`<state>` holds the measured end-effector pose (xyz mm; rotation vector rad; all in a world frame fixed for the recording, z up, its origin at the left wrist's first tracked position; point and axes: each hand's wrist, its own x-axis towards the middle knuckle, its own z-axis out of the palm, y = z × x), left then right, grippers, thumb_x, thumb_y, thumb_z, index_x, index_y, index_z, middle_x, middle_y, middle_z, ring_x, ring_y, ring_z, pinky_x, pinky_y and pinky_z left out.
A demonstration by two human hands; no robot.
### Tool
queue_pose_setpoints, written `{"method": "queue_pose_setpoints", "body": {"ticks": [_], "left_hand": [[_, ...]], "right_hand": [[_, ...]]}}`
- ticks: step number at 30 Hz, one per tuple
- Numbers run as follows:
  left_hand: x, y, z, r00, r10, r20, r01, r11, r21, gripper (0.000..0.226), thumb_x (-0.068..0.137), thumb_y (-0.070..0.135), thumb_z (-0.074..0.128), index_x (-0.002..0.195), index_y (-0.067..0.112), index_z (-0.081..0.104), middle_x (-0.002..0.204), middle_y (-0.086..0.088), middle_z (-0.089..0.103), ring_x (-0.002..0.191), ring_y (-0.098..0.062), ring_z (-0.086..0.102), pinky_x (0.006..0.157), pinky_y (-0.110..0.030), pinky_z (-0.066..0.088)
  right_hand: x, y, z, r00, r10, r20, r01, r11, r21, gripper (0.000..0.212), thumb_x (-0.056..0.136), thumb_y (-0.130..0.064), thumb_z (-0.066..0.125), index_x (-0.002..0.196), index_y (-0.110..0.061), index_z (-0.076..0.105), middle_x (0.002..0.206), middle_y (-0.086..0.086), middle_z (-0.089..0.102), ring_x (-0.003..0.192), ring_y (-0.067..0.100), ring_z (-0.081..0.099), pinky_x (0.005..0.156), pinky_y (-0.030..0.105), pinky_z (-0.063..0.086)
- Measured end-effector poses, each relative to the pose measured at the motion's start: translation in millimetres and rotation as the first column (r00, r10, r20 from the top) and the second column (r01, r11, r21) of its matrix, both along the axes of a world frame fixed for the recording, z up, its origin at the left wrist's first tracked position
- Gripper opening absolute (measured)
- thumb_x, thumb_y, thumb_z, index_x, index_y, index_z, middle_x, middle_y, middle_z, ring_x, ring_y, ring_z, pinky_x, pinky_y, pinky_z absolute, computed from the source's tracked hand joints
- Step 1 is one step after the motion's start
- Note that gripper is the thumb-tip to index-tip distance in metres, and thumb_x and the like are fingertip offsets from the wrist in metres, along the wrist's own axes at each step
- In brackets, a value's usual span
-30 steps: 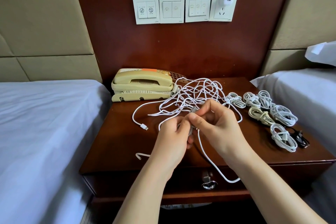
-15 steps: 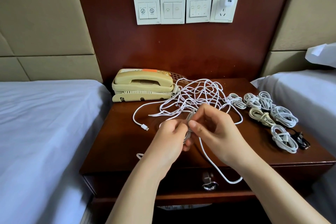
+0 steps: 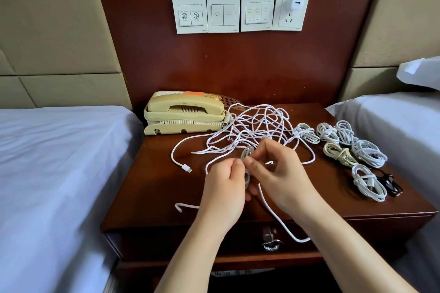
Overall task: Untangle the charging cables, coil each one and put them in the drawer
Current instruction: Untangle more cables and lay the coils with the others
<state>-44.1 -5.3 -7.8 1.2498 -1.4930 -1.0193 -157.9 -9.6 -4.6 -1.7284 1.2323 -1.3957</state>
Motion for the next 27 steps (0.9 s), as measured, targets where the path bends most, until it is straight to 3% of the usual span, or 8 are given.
{"method": "queue_pose_setpoints", "body": {"ticks": [8,12,14,17,19,23,27], "left_hand": [[5,6,7,0.976,-0.177,-0.129,0.187,0.980,0.066,0.032,0.096,0.004,0.033,0.080,-0.002,0.060,0.056,-0.002,0.056,0.055,-0.013,0.049,0.056,-0.026,0.042],[7,9,7,0.973,-0.233,-0.010,0.233,0.972,0.026,0.031,0.098,0.008,0.036,0.082,0.005,0.062,0.060,0.003,0.058,0.057,-0.008,0.051,0.059,-0.022,0.045],[7,10,8,0.972,-0.236,0.004,0.235,0.971,0.030,0.032,0.099,0.008,0.035,0.082,0.008,0.062,0.060,0.004,0.059,0.056,-0.005,0.052,0.059,-0.020,0.046],[6,9,10,0.973,-0.229,-0.027,0.230,0.973,0.033,0.032,0.099,0.006,0.035,0.083,0.010,0.063,0.058,0.006,0.060,0.055,-0.002,0.055,0.058,-0.018,0.047],[6,7,11,0.976,-0.214,-0.032,0.215,0.976,0.042,0.032,0.099,0.005,0.036,0.085,0.009,0.064,0.058,0.006,0.062,0.057,-0.004,0.057,0.059,-0.018,0.048],[6,4,9,0.986,-0.168,0.012,0.167,0.984,0.061,0.032,0.098,0.006,0.036,0.083,0.007,0.064,0.057,0.004,0.062,0.059,-0.010,0.058,0.064,-0.026,0.051],[6,2,8,0.992,-0.120,0.038,0.118,0.992,0.047,0.031,0.097,0.006,0.038,0.081,0.004,0.064,0.057,0.003,0.063,0.059,-0.012,0.059,0.067,-0.031,0.053]], "right_hand": [[-15,2,6,0.996,0.019,-0.086,-0.013,0.998,0.066,0.023,0.087,-0.008,0.065,0.068,-0.013,0.053,0.062,0.012,0.065,0.053,0.027,0.062,0.056,0.040,0.052],[-22,4,10,0.990,0.044,-0.134,-0.029,0.993,0.111,0.021,0.086,-0.009,0.067,0.068,-0.011,0.058,0.059,0.000,0.064,0.048,0.013,0.060,0.047,0.016,0.040],[-23,7,14,0.985,0.038,-0.167,-0.019,0.994,0.110,0.021,0.085,-0.009,0.068,0.067,-0.011,0.059,0.056,-0.005,0.062,0.044,0.006,0.055,0.046,0.014,0.038],[-23,12,18,0.970,-0.002,-0.242,0.019,0.997,0.069,0.019,0.086,-0.012,0.067,0.068,-0.017,0.061,0.058,-0.002,0.064,0.047,0.013,0.056,0.049,0.023,0.044],[-22,16,19,0.942,-0.039,-0.332,0.049,0.998,0.024,0.018,0.087,-0.012,0.064,0.071,-0.020,0.061,0.058,-0.002,0.063,0.051,0.011,0.057,0.053,0.020,0.046],[-18,22,16,0.852,-0.109,-0.511,0.067,0.993,-0.100,0.008,0.090,-0.012,0.059,0.083,-0.017,0.061,0.069,-0.008,0.063,0.067,0.010,0.057,0.064,0.027,0.046],[-12,23,17,0.781,-0.126,-0.611,0.037,0.987,-0.155,0.008,0.093,-0.018,0.052,0.088,-0.013,0.055,0.081,-0.004,0.060,0.071,0.016,0.055,0.065,0.033,0.046]]}}
